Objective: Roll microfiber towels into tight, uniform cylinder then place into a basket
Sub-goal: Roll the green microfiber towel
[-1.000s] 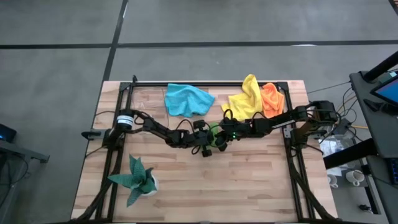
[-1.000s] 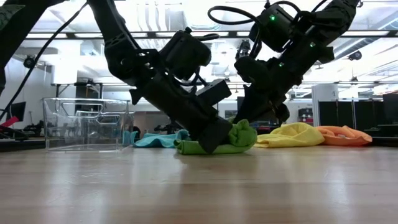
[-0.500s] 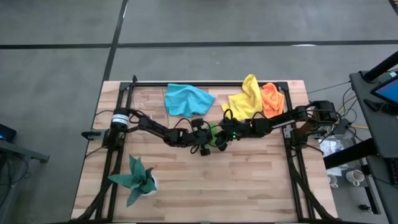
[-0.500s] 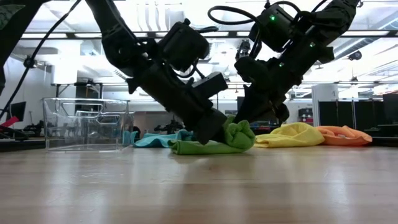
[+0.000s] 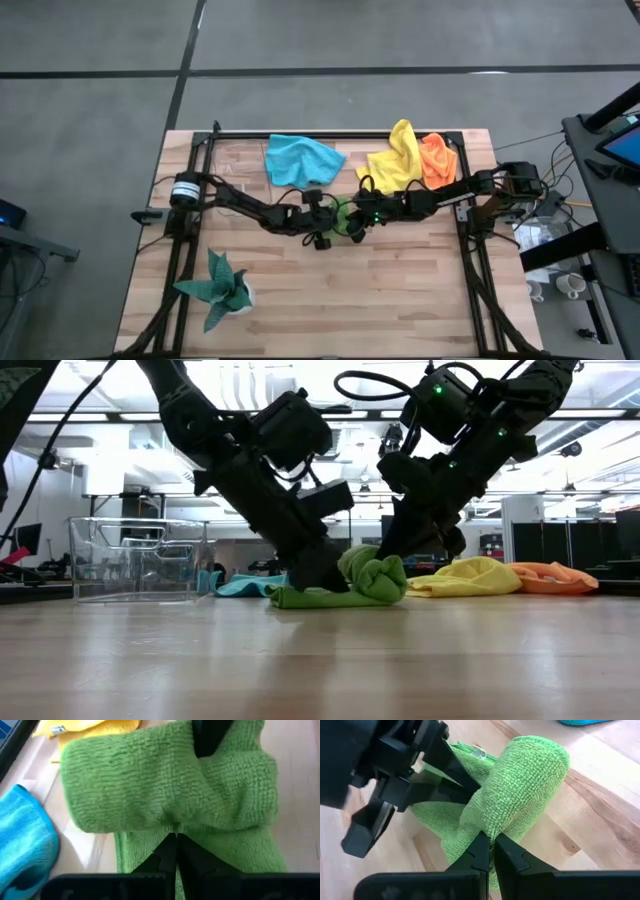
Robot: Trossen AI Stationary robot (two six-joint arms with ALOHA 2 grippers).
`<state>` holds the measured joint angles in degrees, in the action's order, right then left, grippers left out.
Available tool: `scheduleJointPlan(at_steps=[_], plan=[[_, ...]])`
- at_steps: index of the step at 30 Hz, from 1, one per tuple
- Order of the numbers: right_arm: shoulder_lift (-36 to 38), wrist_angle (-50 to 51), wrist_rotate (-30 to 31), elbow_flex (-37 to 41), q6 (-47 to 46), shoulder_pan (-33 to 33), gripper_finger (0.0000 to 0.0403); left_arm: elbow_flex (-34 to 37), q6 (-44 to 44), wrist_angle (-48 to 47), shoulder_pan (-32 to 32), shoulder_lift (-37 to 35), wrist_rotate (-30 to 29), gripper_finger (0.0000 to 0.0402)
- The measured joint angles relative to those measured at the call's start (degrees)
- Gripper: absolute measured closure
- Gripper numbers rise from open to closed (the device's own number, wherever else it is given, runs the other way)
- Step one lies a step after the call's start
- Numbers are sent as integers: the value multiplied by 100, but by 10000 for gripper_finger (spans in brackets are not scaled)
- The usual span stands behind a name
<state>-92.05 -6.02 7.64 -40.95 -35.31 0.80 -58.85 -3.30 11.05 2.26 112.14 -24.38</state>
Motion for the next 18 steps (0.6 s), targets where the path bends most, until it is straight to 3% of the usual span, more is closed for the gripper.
scheduleJointPlan(at_steps=[9,18], plan=[[0,172,-3,7,-2,5,394,111,-4,97,302,-487,267,402],[0,282,-7,-73,-19,11,394,72,-50,637,232,-155,317,402]])
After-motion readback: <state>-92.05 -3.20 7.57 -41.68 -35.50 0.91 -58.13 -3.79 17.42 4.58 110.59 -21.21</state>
